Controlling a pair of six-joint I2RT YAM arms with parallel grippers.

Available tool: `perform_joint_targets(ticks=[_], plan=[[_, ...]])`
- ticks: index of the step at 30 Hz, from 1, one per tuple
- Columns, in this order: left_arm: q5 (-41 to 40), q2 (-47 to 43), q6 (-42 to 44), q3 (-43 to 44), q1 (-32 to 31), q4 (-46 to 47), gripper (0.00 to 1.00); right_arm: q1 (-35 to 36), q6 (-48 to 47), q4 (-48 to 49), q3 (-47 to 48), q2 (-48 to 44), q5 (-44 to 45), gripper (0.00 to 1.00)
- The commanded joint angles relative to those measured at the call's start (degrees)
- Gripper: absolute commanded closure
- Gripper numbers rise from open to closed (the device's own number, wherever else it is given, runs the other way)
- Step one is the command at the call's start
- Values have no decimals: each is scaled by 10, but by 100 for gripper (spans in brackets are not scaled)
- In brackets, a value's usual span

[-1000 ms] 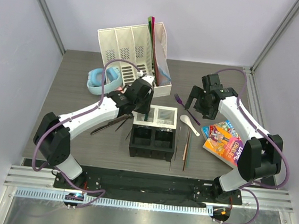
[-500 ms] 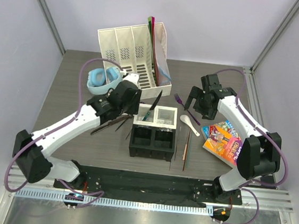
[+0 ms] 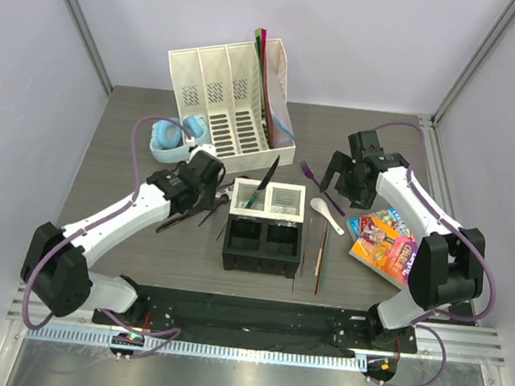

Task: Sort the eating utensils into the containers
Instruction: Place the knife in the storage box, then pick up the knife at the center of the board.

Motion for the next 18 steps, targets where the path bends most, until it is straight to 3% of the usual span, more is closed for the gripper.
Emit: perform_joint_targets(ticks=[1,7,18], plan=[[3,37,1,10,25,-5,48,-11,-6,12,-17,-33,7,0],[63,103,0,14,74,-9,47,-31,-7,14,-39,-52,9,0],[88,152,2,11,111,-17,46,-52,-8,15,-70,-75,8,0]])
